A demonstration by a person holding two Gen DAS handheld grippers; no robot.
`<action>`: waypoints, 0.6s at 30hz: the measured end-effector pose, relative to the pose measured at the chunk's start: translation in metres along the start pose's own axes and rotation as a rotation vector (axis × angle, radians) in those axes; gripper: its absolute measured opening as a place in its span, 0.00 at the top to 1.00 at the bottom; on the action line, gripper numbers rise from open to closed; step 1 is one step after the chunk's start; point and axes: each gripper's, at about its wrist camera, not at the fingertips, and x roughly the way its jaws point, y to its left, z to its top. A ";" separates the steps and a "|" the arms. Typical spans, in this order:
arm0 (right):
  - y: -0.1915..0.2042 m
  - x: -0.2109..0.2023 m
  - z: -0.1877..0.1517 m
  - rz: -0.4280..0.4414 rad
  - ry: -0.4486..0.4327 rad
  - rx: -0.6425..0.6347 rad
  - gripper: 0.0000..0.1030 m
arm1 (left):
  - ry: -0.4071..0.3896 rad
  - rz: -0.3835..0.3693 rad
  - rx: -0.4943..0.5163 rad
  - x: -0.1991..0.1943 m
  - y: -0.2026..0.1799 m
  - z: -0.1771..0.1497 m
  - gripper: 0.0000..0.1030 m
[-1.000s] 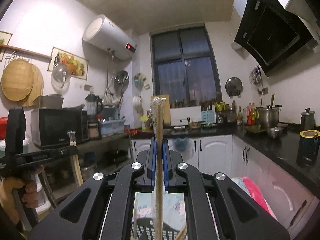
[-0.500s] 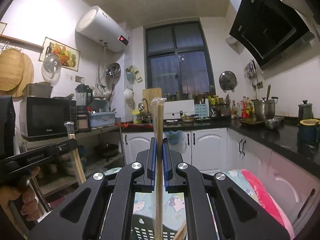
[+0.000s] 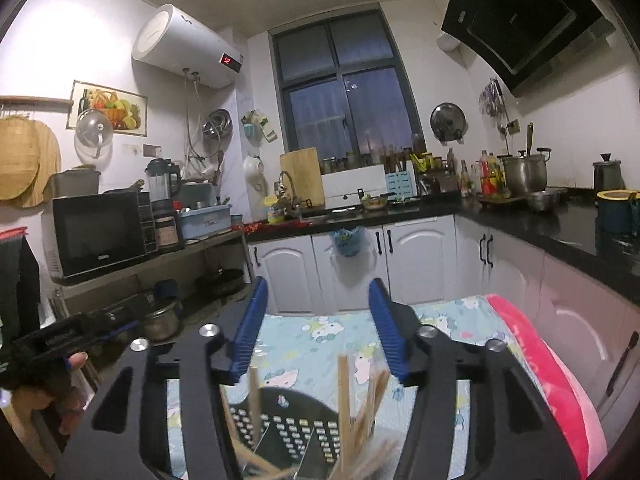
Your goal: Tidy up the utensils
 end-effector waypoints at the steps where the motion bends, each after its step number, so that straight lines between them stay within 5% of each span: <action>1: 0.000 -0.004 0.001 0.001 0.003 0.001 0.45 | 0.002 0.007 -0.002 -0.004 0.000 0.001 0.28; 5: 0.002 -0.024 0.005 0.005 0.046 0.001 0.36 | 0.024 0.028 -0.028 -0.025 0.006 0.001 0.10; 18: 0.021 -0.096 0.001 -0.005 0.086 -0.036 0.14 | 0.075 0.090 -0.019 -0.093 0.007 -0.017 0.10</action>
